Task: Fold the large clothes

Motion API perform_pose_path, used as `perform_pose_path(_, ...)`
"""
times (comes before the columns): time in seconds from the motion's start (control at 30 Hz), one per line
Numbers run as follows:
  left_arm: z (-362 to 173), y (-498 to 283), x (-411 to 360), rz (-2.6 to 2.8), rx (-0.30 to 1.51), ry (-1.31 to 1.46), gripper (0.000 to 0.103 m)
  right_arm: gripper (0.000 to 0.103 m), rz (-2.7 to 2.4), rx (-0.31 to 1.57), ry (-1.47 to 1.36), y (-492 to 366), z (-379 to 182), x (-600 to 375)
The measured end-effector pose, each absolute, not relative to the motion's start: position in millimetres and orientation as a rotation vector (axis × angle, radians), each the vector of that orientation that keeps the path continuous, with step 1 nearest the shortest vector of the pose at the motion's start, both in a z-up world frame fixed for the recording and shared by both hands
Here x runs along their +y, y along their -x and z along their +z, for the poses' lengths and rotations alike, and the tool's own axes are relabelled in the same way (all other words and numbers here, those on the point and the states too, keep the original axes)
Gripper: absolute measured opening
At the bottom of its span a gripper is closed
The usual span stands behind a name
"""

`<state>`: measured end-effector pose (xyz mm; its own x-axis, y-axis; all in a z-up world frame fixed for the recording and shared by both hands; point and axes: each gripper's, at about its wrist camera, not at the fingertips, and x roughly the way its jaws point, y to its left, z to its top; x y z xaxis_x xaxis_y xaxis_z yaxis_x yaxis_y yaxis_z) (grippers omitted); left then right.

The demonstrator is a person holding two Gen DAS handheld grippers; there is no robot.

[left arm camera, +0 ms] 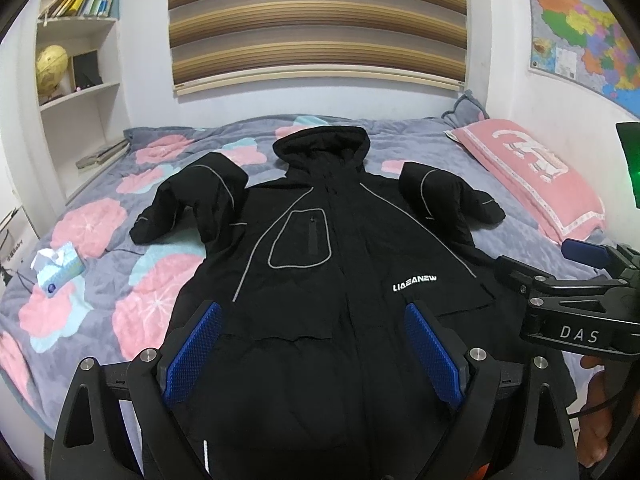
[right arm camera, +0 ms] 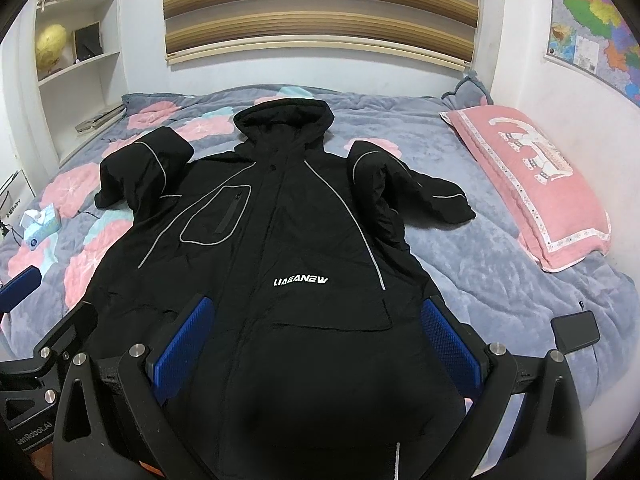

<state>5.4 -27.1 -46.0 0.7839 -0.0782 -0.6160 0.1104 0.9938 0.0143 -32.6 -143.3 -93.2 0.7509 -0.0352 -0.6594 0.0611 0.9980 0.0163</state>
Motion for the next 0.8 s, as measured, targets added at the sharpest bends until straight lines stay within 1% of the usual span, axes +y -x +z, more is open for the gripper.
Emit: perform_pose_path(0.8, -57, -12, -26, -0.114, 0.698, -0.032, 0.093, 0.103, -0.04, 0.758, -0.035, 26, -105, -139)
